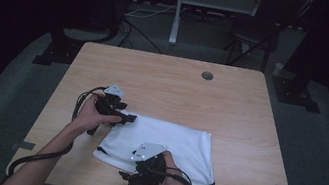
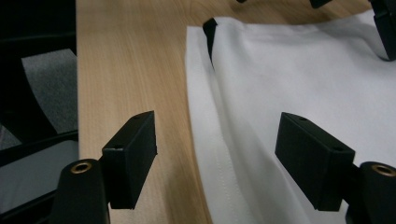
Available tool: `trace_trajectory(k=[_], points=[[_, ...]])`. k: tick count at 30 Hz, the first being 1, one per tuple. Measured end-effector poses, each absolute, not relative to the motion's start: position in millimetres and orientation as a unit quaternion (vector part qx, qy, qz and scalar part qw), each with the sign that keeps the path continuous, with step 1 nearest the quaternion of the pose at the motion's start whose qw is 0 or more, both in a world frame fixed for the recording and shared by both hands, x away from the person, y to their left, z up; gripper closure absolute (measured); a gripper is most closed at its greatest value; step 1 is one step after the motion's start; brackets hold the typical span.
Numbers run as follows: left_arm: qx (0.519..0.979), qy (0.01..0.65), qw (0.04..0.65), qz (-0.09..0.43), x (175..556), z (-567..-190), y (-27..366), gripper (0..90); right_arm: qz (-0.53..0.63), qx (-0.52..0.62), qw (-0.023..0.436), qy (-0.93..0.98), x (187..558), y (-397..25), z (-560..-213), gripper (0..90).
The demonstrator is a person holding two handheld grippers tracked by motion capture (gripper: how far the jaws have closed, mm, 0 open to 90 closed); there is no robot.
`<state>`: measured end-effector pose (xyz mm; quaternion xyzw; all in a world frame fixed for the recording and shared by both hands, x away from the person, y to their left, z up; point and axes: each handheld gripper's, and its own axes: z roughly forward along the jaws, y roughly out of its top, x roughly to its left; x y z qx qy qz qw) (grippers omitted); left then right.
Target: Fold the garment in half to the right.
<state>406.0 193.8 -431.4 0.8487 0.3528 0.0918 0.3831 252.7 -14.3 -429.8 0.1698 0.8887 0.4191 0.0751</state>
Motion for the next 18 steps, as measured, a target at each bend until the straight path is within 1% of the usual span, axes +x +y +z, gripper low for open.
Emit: trace_trajectory(k=[1, 6, 9, 13, 18], points=[[0.85, 0.353, 0.381, 0.092, 405.8, -432.0, 193.0, 34.6, 0.417, 0.17, 0.075, 0.89, 252.9, -14.0, -430.9, 31.8], [0.851, 0.354, 0.378, 0.09, 405.2, -432.4, 192.9, 36.4, 0.41, 0.166, 0.082, 0.893, 253.4, -13.0, -434.6, 34.6], [0.851, 0.349, 0.382, 0.093, 403.8, -433.1, 192.3, 41.1, 0.403, 0.162, 0.085, 0.897, 253.5, -12.0, -436.2, 38.0], [0.853, 0.345, 0.38, 0.095, 402.1, -432.8, 191.2, 46.3, 0.396, 0.16, 0.091, 0.899, 253.4, -11.0, -439.1, 45.4], [0.857, 0.339, 0.376, 0.098, 397.4, -432.3, 187.9, 58.7, 0.393, 0.161, 0.11, 0.899, 254.1, -11.9, -439.4, 59.9]])
